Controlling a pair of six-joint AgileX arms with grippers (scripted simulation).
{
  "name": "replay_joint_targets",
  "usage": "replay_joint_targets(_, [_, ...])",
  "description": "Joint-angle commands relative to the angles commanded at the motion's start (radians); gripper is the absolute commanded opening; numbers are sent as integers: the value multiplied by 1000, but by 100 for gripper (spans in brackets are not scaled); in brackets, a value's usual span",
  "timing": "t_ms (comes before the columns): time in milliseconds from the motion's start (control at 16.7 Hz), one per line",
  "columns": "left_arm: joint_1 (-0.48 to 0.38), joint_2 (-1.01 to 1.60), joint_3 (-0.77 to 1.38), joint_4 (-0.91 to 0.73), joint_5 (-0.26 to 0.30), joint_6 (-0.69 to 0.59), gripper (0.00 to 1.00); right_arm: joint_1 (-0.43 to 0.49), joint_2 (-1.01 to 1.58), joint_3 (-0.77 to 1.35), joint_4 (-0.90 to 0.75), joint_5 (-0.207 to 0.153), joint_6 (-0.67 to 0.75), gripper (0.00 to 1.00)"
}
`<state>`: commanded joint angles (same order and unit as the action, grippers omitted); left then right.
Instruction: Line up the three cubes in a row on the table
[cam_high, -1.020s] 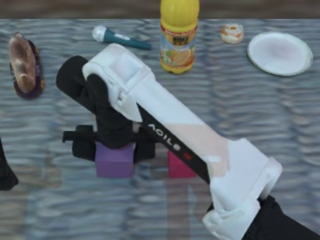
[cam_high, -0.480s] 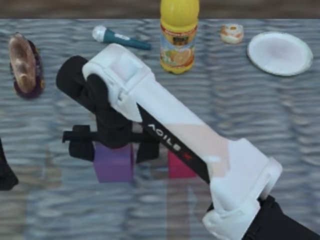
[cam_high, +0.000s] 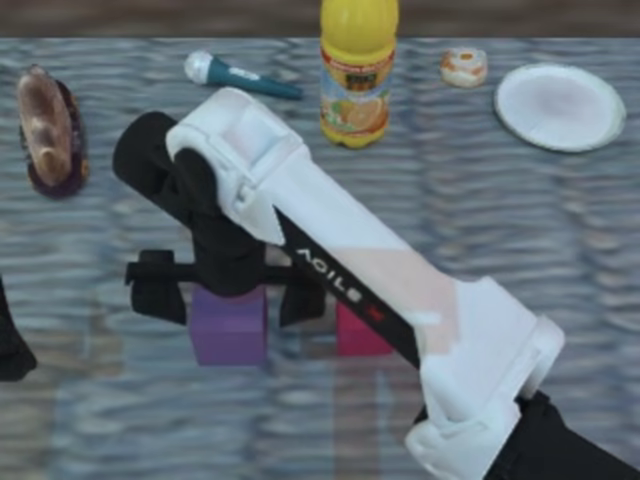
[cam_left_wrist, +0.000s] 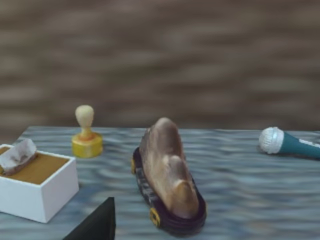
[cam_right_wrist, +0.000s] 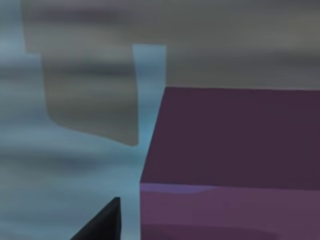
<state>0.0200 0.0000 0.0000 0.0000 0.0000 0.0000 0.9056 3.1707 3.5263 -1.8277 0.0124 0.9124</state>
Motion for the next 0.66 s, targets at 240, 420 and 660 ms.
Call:
replay_joint_targets(240, [0, 0, 0, 0, 0, 0, 100, 2, -75, -74, 5, -1, -2, 100])
replay_joint_targets(420, [0, 0, 0, 0, 0, 0, 100, 5, -191, -195, 6, -3, -2, 100])
replay_joint_targets(660, [0, 0, 0, 0, 0, 0, 100, 9, -269, -274, 4, -4, -1, 100])
